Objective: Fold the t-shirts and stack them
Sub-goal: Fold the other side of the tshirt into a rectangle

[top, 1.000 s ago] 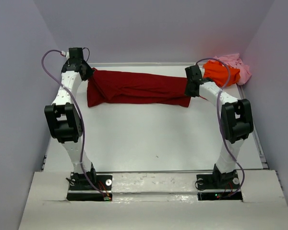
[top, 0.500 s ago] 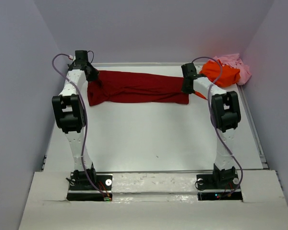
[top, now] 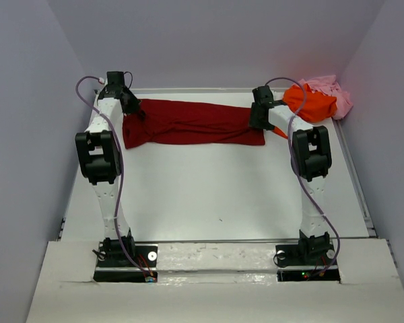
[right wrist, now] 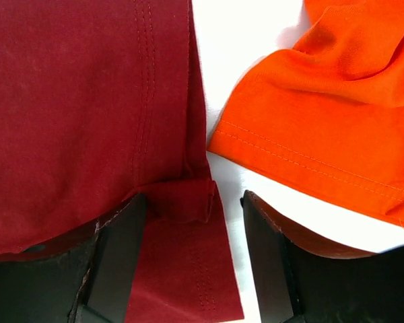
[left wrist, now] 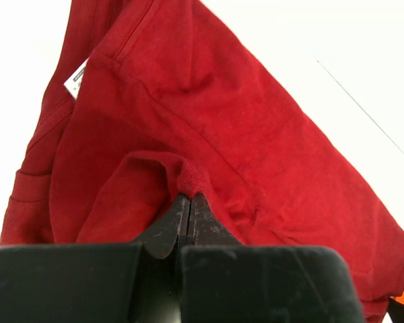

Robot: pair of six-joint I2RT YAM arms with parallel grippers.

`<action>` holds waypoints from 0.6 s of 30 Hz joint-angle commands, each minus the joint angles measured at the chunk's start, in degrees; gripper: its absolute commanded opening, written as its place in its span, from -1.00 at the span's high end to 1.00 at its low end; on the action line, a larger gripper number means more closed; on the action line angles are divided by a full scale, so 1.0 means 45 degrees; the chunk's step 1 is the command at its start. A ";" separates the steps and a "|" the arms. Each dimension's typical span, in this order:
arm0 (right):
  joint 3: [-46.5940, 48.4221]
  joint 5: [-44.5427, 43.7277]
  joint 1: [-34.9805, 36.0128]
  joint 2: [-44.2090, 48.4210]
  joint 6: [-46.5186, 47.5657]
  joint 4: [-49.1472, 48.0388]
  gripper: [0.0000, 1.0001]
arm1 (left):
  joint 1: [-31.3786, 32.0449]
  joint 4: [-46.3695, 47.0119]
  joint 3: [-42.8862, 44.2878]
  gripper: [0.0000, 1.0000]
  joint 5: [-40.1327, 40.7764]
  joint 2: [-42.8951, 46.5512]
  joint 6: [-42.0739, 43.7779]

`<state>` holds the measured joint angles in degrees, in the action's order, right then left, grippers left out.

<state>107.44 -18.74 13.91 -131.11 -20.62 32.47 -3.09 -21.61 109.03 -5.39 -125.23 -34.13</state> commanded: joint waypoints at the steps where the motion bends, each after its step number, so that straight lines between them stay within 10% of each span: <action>1: 0.0266 0.0315 -0.0045 0.0735 0.0383 -0.0046 -0.31 | 0.0004 0.0250 0.0790 1.00 -0.0326 0.0250 -0.0072; 18: -0.1082 0.1684 0.0073 0.1674 0.0637 -0.0321 -0.31 | -0.0035 -0.0414 0.3739 1.00 0.0513 -0.1389 -0.0112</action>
<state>102.89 -12.75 13.93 -125.82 -18.74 32.38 -3.09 -23.44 123.15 -3.86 -130.26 -35.05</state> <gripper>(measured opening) 0.654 0.021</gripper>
